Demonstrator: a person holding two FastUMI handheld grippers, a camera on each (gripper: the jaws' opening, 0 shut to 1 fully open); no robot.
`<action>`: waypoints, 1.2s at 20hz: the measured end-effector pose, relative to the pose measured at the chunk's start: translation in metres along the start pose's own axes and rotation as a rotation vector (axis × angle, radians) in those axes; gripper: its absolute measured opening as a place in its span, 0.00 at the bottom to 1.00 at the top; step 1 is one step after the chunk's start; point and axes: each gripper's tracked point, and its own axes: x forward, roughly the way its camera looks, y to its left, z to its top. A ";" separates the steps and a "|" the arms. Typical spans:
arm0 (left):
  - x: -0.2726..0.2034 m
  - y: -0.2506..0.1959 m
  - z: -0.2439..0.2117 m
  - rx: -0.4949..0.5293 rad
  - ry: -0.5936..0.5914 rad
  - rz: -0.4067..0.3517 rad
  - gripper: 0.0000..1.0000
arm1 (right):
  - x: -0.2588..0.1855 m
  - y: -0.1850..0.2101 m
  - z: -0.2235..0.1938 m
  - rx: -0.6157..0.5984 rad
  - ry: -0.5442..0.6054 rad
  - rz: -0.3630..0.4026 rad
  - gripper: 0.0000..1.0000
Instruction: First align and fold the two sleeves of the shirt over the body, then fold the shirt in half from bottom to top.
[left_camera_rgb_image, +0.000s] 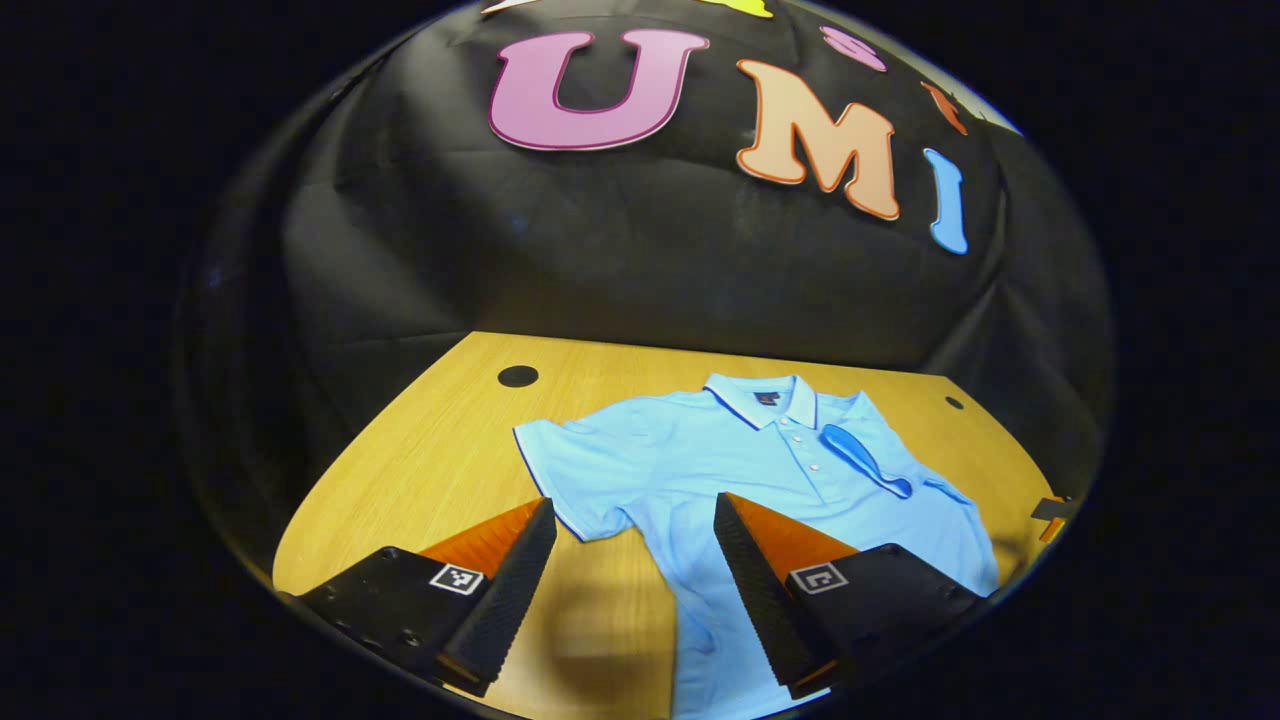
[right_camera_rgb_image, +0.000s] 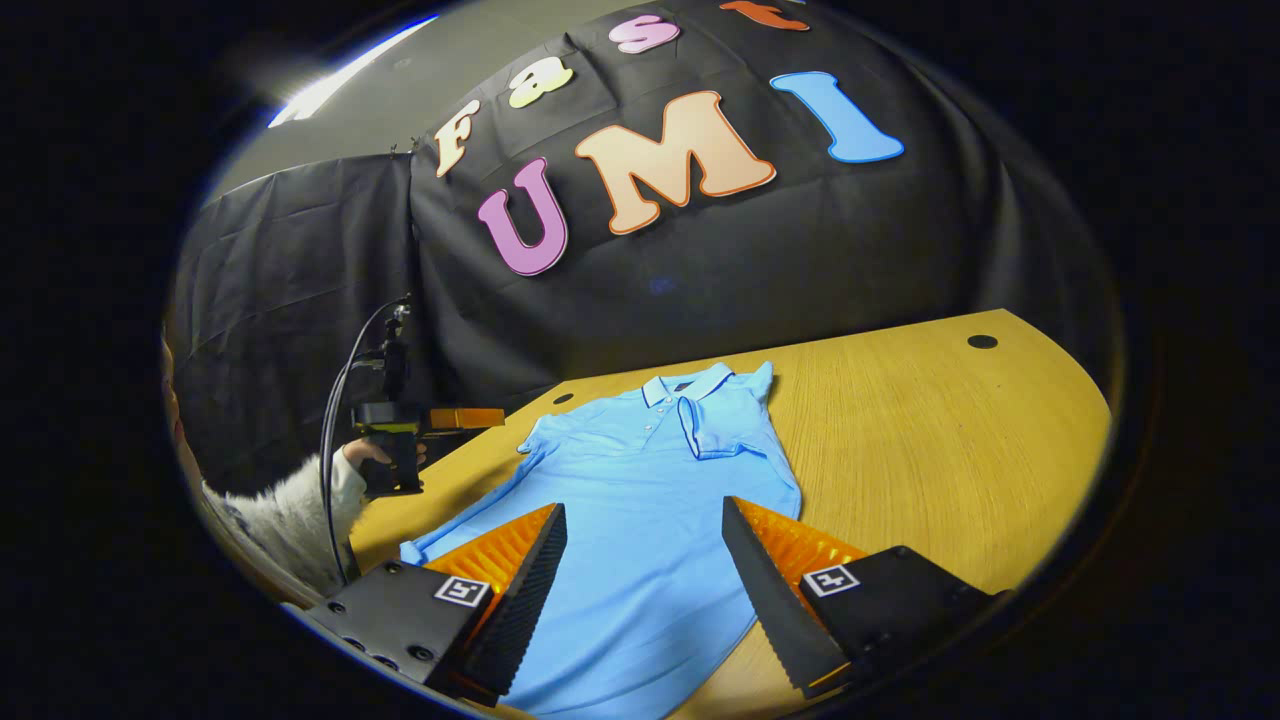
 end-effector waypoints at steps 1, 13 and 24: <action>0.013 0.011 0.002 0.015 0.016 0.021 0.94 | -0.001 -0.006 -0.004 -0.006 0.009 -0.017 0.98; 0.109 0.059 -0.024 -0.033 0.166 0.120 0.94 | -0.029 -0.059 0.010 0.017 -0.034 -0.161 0.98; 0.115 0.044 -0.025 0.002 0.192 0.070 0.55 | -0.028 -0.068 -0.001 0.048 -0.007 -0.165 0.97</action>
